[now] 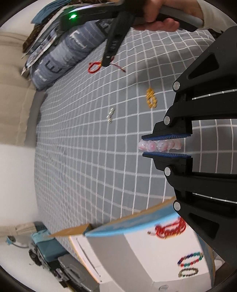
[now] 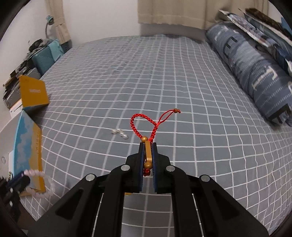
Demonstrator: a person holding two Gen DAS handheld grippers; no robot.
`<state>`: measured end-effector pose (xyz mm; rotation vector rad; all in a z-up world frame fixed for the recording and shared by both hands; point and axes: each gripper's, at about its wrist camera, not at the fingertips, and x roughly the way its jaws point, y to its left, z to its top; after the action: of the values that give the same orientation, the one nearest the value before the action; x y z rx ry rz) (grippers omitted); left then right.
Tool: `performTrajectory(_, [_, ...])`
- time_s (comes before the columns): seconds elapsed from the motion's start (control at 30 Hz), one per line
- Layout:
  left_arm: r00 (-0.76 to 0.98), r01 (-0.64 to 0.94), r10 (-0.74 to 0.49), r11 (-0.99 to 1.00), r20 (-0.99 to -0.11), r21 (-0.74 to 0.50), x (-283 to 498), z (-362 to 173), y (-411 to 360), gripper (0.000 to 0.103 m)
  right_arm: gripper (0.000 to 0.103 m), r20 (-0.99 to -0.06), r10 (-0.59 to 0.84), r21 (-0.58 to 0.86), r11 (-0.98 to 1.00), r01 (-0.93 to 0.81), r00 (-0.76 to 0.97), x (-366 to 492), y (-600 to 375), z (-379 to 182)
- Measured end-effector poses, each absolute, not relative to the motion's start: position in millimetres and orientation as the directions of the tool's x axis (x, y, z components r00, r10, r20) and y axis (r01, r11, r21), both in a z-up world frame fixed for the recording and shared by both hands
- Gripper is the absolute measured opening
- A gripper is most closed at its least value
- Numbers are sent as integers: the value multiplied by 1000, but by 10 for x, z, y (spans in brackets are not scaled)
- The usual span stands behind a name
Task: Organize jewelry
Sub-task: 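Carry both held bracelets over to the white box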
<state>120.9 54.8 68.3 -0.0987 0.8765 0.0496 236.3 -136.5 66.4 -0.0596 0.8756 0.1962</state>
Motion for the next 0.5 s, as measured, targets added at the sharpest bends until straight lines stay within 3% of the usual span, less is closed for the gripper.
performTrajectory(0.5, [706, -161, 62, 984, -705, -74, 947, 1234, 1047, 12, 7, -707, 240, 17, 946, -324, 665, 2085, -477, 1120])
